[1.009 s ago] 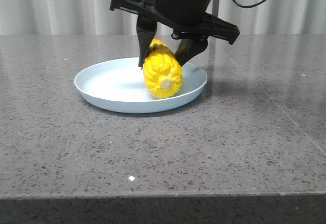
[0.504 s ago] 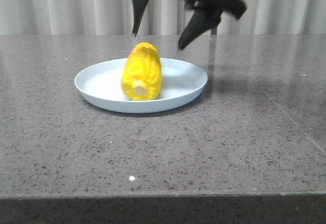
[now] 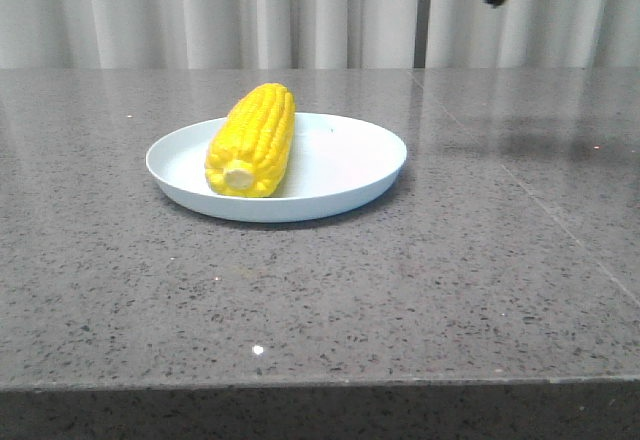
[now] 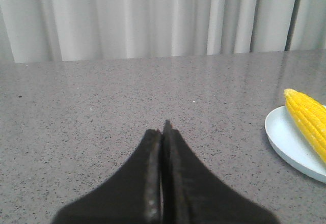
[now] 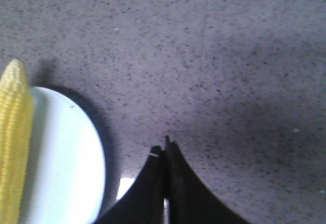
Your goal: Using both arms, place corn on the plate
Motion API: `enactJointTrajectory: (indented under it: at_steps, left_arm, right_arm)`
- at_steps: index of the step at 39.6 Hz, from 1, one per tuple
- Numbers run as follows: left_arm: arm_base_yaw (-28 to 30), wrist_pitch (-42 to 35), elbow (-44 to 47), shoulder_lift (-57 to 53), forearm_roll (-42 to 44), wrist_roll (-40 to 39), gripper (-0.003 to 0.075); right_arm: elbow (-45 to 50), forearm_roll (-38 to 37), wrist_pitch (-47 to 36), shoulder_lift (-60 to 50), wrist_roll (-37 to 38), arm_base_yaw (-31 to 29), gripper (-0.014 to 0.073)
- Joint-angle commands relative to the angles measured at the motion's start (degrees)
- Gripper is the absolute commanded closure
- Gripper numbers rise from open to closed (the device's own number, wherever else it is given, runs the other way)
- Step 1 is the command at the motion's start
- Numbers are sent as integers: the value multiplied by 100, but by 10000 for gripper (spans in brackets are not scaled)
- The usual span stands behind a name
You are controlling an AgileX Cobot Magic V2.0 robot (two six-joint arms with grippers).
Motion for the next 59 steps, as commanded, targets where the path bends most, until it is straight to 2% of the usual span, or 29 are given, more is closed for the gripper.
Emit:
enactJointTrajectory:
  at_steps: [1,7,11,22,36,42,46,59]
  left_arm:
    - [-33,-449,-150,58,16,-5,741]
    - [-33,-449,-150,58,16,-5,741]
    - [-33,-449,-150,58,16,-5,741]
    - [-33,-449,-150,58,16,-5,741]
    - [-33,-449,-150,58,16,-5,741]
    - [-33,-449,-150,58,16,-5,741]
    - [-33,-449,-150,58,16,-5,741]
    - [-33,-449,-150,58,16,-5,741]
  right_arm:
    - [-157,-28,12,-377,-423,-323,706]
    - [183,-23,57,-740,-812,-699,710]
    - [845,-59,-136,-1147,-939,-714,710]
    - [3376,-294,-2240,-3027,-939,-696,715]
    - [5924,-670,-3779,-5920,-939,-696,715]
    - [6501,-908,-3925,-7165,-939,-696,715]
    - [6682,-969,-3919,-7613,-939,-696,715]
    - [6689,-969,-3985,-7834,-939,-696,715]
